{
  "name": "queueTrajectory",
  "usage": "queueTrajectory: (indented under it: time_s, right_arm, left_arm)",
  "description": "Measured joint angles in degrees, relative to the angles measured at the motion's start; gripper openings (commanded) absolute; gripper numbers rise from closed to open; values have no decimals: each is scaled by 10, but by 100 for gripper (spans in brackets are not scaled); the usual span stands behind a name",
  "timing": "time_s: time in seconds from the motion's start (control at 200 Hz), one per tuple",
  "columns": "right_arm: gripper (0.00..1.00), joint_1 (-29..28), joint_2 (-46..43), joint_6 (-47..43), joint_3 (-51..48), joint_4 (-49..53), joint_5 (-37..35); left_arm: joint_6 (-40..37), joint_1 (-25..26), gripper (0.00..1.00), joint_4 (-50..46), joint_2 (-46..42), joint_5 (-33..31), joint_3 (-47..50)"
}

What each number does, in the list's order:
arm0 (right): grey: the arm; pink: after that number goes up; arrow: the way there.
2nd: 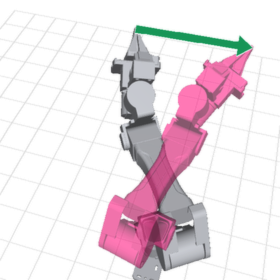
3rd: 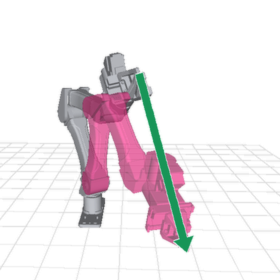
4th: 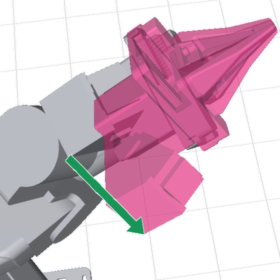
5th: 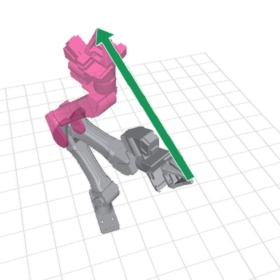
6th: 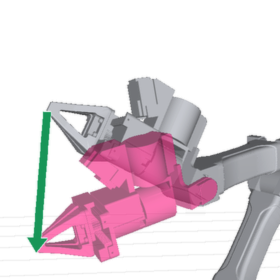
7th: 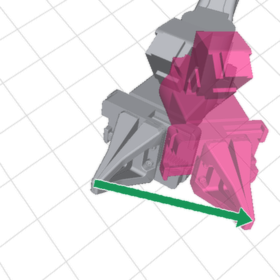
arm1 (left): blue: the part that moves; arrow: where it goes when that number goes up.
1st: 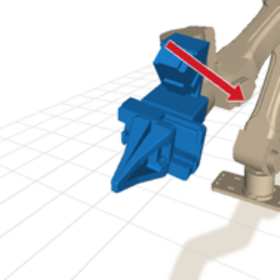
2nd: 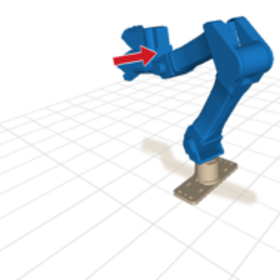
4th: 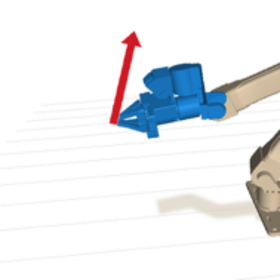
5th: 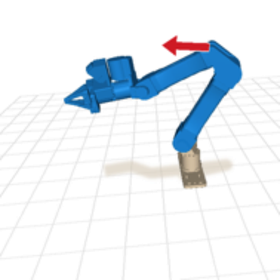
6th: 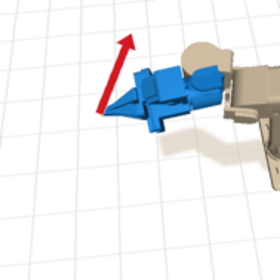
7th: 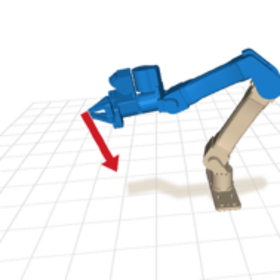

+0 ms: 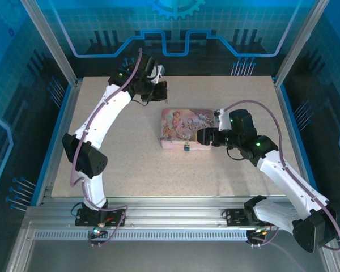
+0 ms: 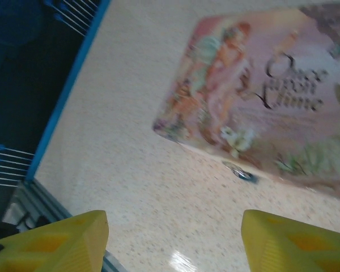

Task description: Unlock the padlock with the key

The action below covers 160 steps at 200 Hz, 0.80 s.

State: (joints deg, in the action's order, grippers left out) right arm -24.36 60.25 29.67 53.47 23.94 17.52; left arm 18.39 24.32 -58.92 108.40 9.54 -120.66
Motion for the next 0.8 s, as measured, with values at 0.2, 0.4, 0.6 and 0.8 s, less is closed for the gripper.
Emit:
queueTrajectory:
  time_s: [0.2,0.4,0.6,0.8]
  right_arm:
    - [53,-1,15,-57,56,-5,26]
    - [54,-12,35,-108,84,0,29]
    - [45,-32,64,-135,113,10,21]
    - [37,-49,85,-149,136,23,5]
  left_arm:
    - [-5,34,0,-13,-21,71,15]
    - [-5,73,0,-17,-24,117,16]
    - [-4,96,0,-17,-29,143,29]
    - [-4,107,0,-17,-33,155,31]
